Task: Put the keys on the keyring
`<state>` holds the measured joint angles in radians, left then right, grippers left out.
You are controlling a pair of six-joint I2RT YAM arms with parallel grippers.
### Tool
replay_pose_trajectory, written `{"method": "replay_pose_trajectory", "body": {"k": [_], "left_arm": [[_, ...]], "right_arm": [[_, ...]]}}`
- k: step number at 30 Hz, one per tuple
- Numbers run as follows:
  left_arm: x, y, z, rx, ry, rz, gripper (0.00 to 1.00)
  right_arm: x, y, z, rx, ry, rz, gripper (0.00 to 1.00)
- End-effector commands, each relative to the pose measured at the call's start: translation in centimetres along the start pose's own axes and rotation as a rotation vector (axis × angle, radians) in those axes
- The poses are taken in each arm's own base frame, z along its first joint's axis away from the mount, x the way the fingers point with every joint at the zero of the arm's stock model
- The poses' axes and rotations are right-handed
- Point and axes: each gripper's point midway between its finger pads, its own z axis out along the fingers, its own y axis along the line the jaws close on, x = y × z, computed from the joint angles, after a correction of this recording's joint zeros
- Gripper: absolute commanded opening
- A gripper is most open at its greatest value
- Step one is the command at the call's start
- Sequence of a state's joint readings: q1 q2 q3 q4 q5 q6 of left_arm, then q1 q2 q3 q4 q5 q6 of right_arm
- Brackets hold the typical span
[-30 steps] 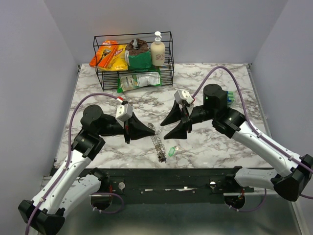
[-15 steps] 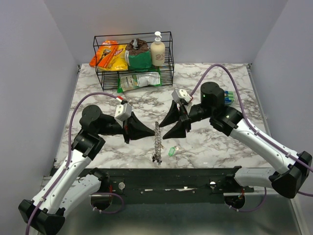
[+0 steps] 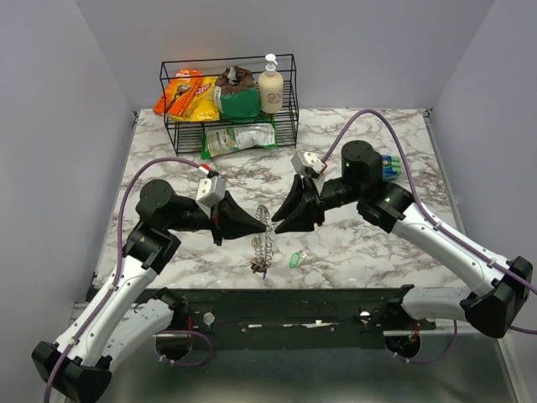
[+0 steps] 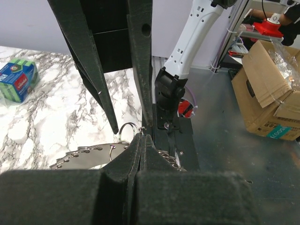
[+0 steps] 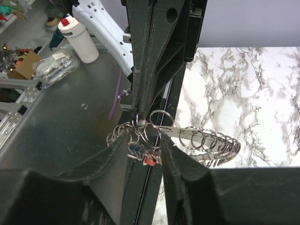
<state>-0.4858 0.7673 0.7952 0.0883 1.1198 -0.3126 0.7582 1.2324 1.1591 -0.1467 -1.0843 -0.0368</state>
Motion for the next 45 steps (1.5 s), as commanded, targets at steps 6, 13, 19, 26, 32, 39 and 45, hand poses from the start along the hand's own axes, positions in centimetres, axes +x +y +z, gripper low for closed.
{"method": "replay_pose_trajectory", "body": {"k": [6, 13, 19, 26, 32, 39, 45], "left_arm": [[-2.6, -1.2, 0.0, 0.042, -0.043, 0.073, 0.00], [-2.7, -1.2, 0.1, 0.044, -0.043, 0.074, 0.00], [-2.0, -0.6, 0.1, 0.018, -0.029, 0.059, 0.00], [-1.1, -0.1, 0.0, -0.003, -0.013, 0.060, 0.00], [-0.8, -0.2, -0.2, -0.008, -0.009, 0.063, 0.00], [-1.4, -0.4, -0.3, -0.016, -0.022, 0.077, 0.00], [-1.5, -0.3, -0.2, -0.019, -0.024, 0.075, 0.00]], "right_arm": [[-0.6, -0.5, 0.2, 0.027, -0.014, -0.005, 0.31], [-0.8, -0.5, 0.2, 0.028, -0.016, -0.006, 0.13], [-0.9, -0.2, 0.0, 0.030, -0.021, -0.023, 0.04], [-1.1, 0.0, -0.2, 0.041, -0.030, -0.043, 0.01], [-1.4, -0.8, -0.3, 0.091, -0.041, -0.041, 0.01], [-0.8, -2.3, 0.1, 0.141, -0.033, 0.057, 0.01], [-0.5, -2.9, 0.6, 0.145, -0.030, 0.123, 0.14]]}}
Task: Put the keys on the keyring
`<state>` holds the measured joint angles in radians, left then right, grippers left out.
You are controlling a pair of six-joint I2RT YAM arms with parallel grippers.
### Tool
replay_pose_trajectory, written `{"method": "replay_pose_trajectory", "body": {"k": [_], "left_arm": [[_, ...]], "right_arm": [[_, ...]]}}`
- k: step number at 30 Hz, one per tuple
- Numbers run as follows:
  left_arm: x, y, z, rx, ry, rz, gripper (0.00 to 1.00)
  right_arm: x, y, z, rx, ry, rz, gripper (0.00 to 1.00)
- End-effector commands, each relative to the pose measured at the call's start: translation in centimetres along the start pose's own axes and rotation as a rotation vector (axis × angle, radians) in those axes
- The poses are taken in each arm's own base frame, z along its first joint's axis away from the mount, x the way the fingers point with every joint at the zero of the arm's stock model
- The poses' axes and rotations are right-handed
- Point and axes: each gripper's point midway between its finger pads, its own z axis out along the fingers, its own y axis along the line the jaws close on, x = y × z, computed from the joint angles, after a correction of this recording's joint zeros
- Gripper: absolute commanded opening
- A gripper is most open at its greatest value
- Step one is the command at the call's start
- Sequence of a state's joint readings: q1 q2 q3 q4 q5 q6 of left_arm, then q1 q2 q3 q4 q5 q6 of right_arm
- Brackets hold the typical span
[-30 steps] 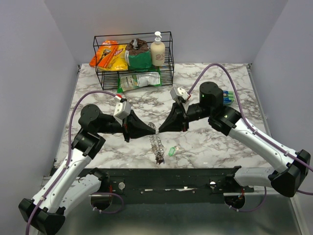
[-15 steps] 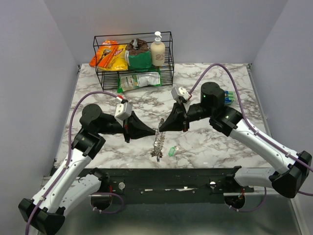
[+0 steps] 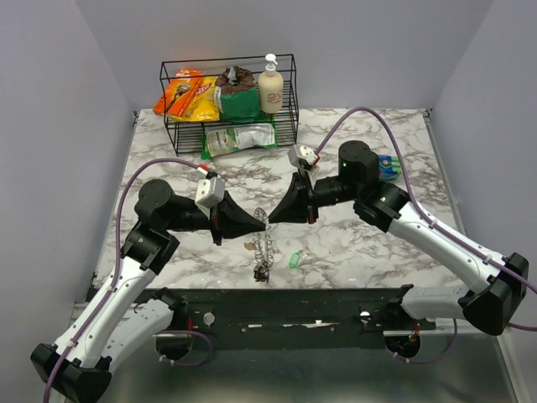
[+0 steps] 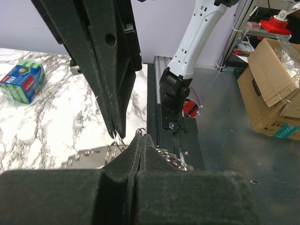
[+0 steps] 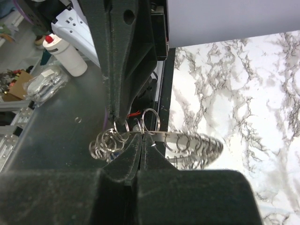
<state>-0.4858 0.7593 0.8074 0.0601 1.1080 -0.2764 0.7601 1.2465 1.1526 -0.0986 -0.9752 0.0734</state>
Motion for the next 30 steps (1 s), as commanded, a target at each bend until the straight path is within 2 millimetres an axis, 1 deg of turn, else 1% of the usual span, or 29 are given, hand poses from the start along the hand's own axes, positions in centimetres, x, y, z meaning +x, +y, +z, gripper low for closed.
{"method": "replay_pose_trajectory", "body": {"k": [1, 2, 3, 5, 6, 8, 9, 10, 12, 13, 15, 16, 18, 19, 20, 21, 22, 23, 24, 26, 27, 29, 30], "left_arm": [[-1.0, -0.1, 0.0, -0.012, -0.022, 0.040, 0.00], [-0.9, 0.1, 0.0, -0.019, -0.020, 0.033, 0.00], [-0.7, 0.1, 0.0, -0.019, -0.018, 0.032, 0.00], [0.0, 0.4, -0.1, -0.032, -0.010, 0.017, 0.00], [0.3, 0.6, -0.1, -0.045, -0.009, 0.014, 0.00], [1.2, 1.0, -0.2, -0.065, -0.003, -0.001, 0.00], [1.3, 1.4, -0.2, -0.091, -0.007, -0.003, 0.00], [2.0, 1.9, -0.3, -0.115, -0.003, -0.017, 0.00], [2.8, 2.6, -0.4, -0.152, -0.004, -0.034, 0.00], [3.8, 3.3, -0.5, -0.186, -0.003, -0.057, 0.00], [4.3, 3.9, -0.6, -0.214, -0.028, -0.070, 0.00], [5.6, 4.2, -0.7, -0.226, -0.026, -0.093, 0.00], [5.7, 4.5, -0.7, -0.244, -0.063, -0.088, 0.00], [6.7, 4.5, -0.9, -0.248, -0.064, -0.099, 0.00], [6.9, 4.5, -0.9, -0.249, -0.073, -0.097, 0.00], [6.8, 4.4, -0.9, -0.245, -0.087, -0.089, 0.00], [7.4, 4.4, -1.0, -0.245, -0.087, -0.096, 0.00], [7.3, 4.5, -1.0, -0.251, -0.096, -0.093, 0.00], [7.0, 4.4, -1.0, -0.245, -0.105, -0.082, 0.00], [7.1, 4.6, -1.0, -0.257, -0.104, -0.069, 0.00], [7.4, 5.1, -1.1, -0.284, -0.101, -0.083, 0.00], [7.5, 5.2, -1.1, -0.282, -0.095, -0.092, 0.00], [7.4, 5.2, -1.1, -0.280, -0.098, -0.090, 0.00]], "right_arm": [[-0.4, -1.1, 0.5, 0.045, -0.013, 0.043, 0.18], [-0.3, -1.2, 0.4, 0.056, -0.016, 0.050, 0.23], [-0.2, -1.3, 0.4, 0.063, -0.017, 0.051, 0.35], [-0.4, -1.7, 0.2, 0.100, -0.031, 0.044, 0.46], [-0.2, -1.6, -0.1, 0.115, -0.037, 0.041, 0.55], [-0.2, -2.1, -0.4, 0.166, -0.051, 0.035, 0.61], [-0.4, -2.1, -0.6, 0.181, -0.057, 0.029, 0.66], [0.1, -2.4, -0.7, 0.197, -0.053, 0.038, 0.67], [0.6, -2.9, -0.8, 0.225, -0.048, 0.046, 0.70], [1.3, -3.0, -0.8, 0.231, -0.039, 0.056, 0.70], [2.1, -3.4, -0.8, 0.246, -0.028, 0.061, 0.71], [2.5, -3.6, -0.8, 0.250, -0.022, 0.065, 0.71], [3.4, -3.9, -0.8, 0.263, -0.011, 0.073, 0.72], [3.7, -3.9, -0.8, 0.259, -0.007, 0.070, 0.72], [4.2, -3.7, -0.7, 0.243, 0.001, 0.055, 0.72], [4.1, -3.5, -0.6, 0.223, -0.009, 0.035, 0.72], [4.4, -3.3, -0.5, 0.203, -0.010, 0.027, 0.72], [4.2, -2.7, -0.3, 0.164, -0.024, 0.006, 0.72], [5.0, -2.5, -0.2, 0.139, -0.017, 0.012, 0.72], [5.3, -1.6, 0.1, 0.071, -0.014, -0.004, 0.72], [6.0, -1.7, 0.3, 0.050, 0.001, 0.007, 0.72], [6.5, -1.0, 0.6, -0.007, 0.014, 0.014, 0.70], [6.8, -1.1, 0.8, -0.021, 0.020, 0.021, 0.69]]}}
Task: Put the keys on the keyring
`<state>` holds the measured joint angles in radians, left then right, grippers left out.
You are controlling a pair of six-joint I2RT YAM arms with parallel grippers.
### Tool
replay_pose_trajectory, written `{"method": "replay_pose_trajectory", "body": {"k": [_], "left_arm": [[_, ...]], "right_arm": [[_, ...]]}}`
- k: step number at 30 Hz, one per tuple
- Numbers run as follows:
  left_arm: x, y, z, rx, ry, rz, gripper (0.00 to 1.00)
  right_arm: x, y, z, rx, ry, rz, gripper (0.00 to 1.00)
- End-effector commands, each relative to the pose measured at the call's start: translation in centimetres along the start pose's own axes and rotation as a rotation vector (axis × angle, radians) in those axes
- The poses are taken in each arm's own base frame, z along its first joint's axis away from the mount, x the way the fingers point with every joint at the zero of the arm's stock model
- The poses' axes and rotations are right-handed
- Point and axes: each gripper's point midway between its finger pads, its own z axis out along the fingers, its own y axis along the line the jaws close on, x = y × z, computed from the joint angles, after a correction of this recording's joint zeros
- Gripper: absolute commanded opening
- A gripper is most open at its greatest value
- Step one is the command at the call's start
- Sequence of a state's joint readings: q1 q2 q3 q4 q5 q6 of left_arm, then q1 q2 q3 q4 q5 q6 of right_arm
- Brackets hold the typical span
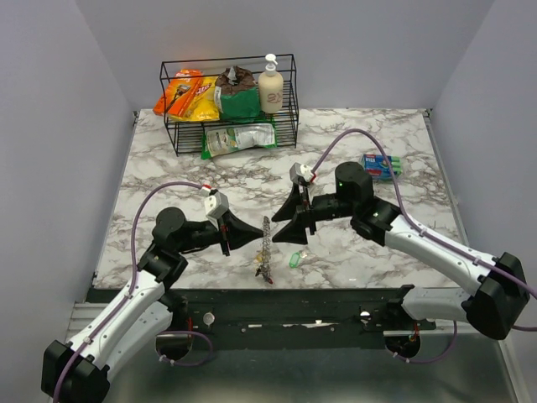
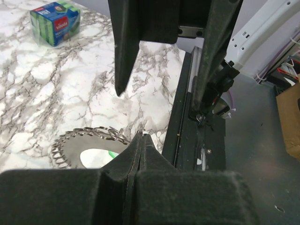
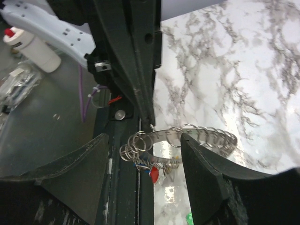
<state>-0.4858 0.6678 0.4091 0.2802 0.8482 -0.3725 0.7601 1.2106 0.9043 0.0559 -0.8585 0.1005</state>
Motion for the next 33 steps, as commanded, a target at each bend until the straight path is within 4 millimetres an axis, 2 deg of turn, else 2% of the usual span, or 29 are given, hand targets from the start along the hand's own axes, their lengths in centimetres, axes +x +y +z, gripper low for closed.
{"method": "replay_pose_trajectory", "body": {"k": [1, 12, 21, 27, 30, 31, 33], "left_arm": [[-2.4, -0.2, 0.2, -0.002, -0.082, 0.062, 0.00], [-3.8, -2.0, 0.2, 0.074, -0.104, 0.080, 0.00], [-4.2, -2.1, 0.4, 0.089, -0.092, 0.074, 0.00], [-4.8, -2.3, 0.5, 0.099, -0.100, 0.080, 0.00], [-5.2, -2.4, 0.5, 0.103, -0.107, 0.084, 0.00], [-5.1, -2.4, 0.5, 0.107, -0.105, 0.084, 0.00], [-5.1, -2.5, 0.6, 0.113, -0.100, 0.082, 0.00]], "right_arm": [[0.5, 1.6, 0.7, -0.156, 0.002, -0.047, 0.69], [-0.1, 2.1, 1.1, -0.221, -0.006, -0.058, 0.67], [-0.2, 1.6, 1.3, -0.193, -0.009, -0.043, 0.65], [-0.5, 1.5, 1.4, -0.188, -0.013, -0.032, 0.54], [-0.6, 1.3, 1.5, -0.189, -0.011, -0.022, 0.44], [-0.5, 1.3, 1.6, -0.189, -0.010, -0.018, 0.35], [-0.7, 1.1, 1.7, -0.184, -0.013, -0.011, 0.28]]}}
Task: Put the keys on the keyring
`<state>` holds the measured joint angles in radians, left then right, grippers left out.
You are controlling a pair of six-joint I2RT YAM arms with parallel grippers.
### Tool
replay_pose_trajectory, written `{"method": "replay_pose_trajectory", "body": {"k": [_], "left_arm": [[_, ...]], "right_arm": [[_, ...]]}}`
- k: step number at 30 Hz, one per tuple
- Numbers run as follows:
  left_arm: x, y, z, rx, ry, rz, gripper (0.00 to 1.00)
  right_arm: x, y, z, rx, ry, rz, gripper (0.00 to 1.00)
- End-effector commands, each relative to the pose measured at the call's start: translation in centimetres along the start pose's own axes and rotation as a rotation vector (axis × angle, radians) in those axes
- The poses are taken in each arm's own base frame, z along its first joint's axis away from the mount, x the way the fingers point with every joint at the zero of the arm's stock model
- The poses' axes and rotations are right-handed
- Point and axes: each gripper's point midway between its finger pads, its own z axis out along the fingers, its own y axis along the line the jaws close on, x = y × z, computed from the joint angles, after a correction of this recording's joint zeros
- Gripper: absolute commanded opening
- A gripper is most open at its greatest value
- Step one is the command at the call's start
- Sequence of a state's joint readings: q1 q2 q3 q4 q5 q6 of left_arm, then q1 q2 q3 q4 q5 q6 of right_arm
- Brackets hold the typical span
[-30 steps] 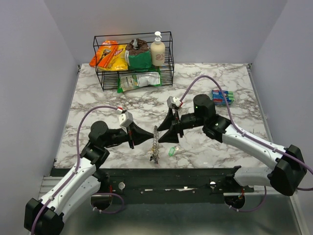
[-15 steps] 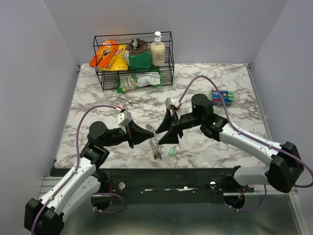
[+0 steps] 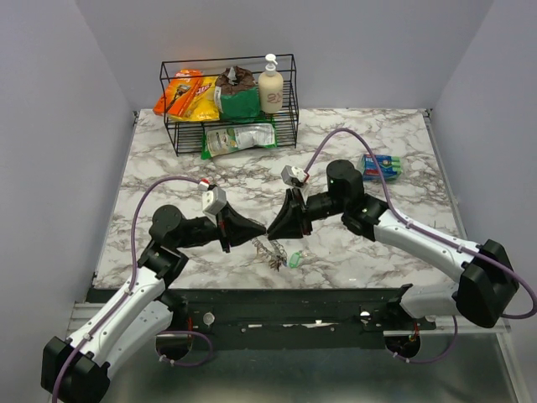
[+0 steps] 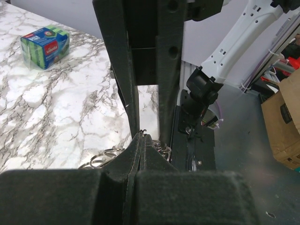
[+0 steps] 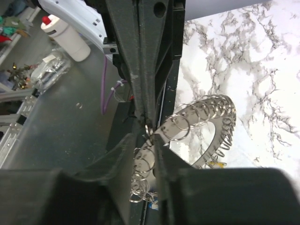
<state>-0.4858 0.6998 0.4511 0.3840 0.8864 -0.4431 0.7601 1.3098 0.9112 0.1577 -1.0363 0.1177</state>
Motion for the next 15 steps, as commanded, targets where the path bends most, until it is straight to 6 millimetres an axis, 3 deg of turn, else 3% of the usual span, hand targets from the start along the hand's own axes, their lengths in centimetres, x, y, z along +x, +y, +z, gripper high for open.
{"method": "replay_pose_trajectory", "body": {"k": [1, 3, 8, 15], "left_arm": [[-2.36, -1.26, 0.28, 0.055, -0.041, 0.062, 0.00], [-2.24, -1.33, 0.35, 0.064, -0.033, 0.054, 0.00], [-2.38, -1.43, 0.33, 0.066, -0.032, 0.063, 0.00], [-2.11, -1.42, -0.03, 0.046, 0.027, 0.082, 0.00]], "right_arm": [[-1.60, -0.12, 0.38, -0.005, -0.025, -0.019, 0.23], [-1.80, -0.32, 0.41, 0.007, -0.030, -0.015, 0.20], [-2.09, -0.53, 0.39, 0.024, -0.037, -0.015, 0.02], [-2.18, -0.39, 0.09, 0.041, -0.033, -0.026, 0.01]]}}
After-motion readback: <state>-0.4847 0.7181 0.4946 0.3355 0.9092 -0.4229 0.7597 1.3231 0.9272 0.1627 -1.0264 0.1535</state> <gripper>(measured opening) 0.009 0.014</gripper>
